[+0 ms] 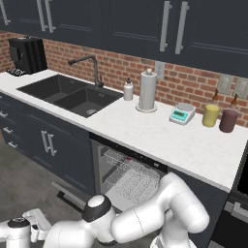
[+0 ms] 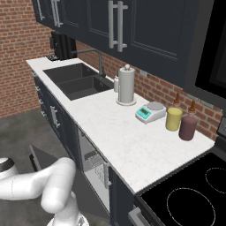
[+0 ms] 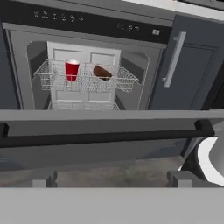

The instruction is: Pick up the cup and bowl from the counter, place them in the dishwasher, and close the dishwasher door.

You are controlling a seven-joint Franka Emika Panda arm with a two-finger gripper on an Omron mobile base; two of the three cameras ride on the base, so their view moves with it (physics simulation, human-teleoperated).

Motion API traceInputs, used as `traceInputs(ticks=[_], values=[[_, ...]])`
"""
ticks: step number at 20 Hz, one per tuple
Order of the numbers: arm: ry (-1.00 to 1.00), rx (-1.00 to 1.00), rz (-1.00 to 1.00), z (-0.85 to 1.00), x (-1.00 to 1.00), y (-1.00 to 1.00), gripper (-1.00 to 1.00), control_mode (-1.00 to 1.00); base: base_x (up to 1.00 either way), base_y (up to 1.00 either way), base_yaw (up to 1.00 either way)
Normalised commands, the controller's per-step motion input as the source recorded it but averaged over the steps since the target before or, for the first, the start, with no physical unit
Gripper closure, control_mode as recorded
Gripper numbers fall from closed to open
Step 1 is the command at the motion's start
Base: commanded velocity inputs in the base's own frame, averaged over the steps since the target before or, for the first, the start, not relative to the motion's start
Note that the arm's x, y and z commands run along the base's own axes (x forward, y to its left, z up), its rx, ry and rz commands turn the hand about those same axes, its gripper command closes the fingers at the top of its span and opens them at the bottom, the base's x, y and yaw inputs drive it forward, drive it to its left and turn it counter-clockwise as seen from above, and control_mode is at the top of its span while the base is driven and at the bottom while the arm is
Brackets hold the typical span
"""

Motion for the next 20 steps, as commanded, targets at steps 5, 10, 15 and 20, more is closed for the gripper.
traceInputs(ticks=[5, 10, 15, 20], values=[[-0.13, -0.33, 0.00, -0.78, 0.00, 0.52, -1.00, -1.00, 0.00, 0.00, 0.00], [-0.13, -0.35, 0.00, -0.74, 0.00, 0.44, -1.00, -1.00, 0.00, 0.00, 0.00], [-0.10, -0.35, -0.03, -0.72, -0.10, 0.36, -1.00, -1.00, 0.00, 0.00, 0.00], [-0.05, -0.35, -0.04, -0.86, -0.30, 0.22, -1.00, -1.00, 0.00, 0.00, 0.00]])
